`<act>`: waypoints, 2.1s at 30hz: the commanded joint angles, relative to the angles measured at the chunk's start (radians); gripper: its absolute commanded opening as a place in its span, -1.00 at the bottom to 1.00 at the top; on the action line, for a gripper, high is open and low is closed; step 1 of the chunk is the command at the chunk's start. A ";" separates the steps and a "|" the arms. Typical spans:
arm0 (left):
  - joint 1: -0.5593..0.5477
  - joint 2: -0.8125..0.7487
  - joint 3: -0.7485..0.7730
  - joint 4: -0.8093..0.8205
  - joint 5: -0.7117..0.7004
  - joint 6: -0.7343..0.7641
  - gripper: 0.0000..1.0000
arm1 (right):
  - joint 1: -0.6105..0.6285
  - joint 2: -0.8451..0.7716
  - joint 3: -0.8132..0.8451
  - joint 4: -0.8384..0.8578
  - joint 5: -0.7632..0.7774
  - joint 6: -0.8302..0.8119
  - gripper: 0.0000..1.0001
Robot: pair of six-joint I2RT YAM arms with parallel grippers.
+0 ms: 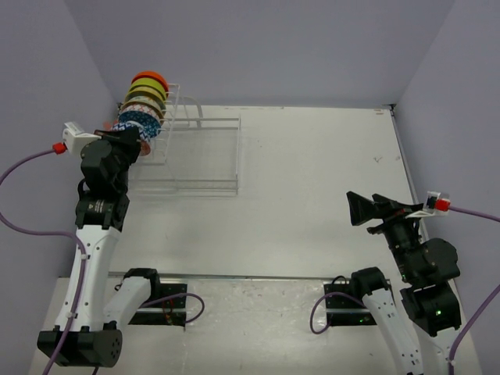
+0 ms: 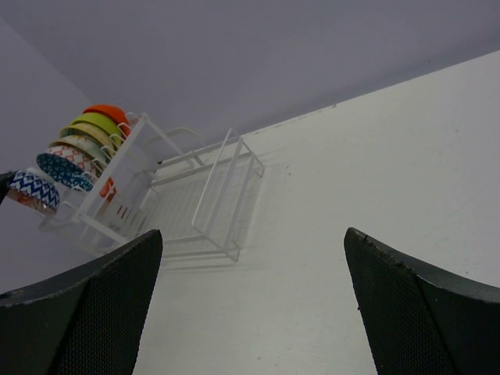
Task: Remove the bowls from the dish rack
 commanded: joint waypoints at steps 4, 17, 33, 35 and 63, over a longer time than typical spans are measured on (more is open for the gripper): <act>0.012 -0.112 0.032 0.027 0.073 0.083 -1.00 | -0.002 0.010 0.011 0.048 -0.004 -0.015 0.98; 0.012 -0.124 0.082 0.050 0.332 0.307 -1.00 | -0.002 0.087 0.029 0.083 -0.032 -0.038 0.98; -1.034 0.497 0.500 -0.402 -0.103 0.921 -1.00 | -0.002 0.633 0.541 -0.251 -0.267 -0.176 0.86; -1.088 0.538 0.462 -0.367 -0.137 0.974 -1.00 | -0.002 0.660 0.564 -0.294 -0.245 -0.190 0.78; -1.261 0.629 0.331 -0.212 0.334 1.555 -1.00 | 0.347 0.964 0.416 -0.487 -0.036 -0.265 0.00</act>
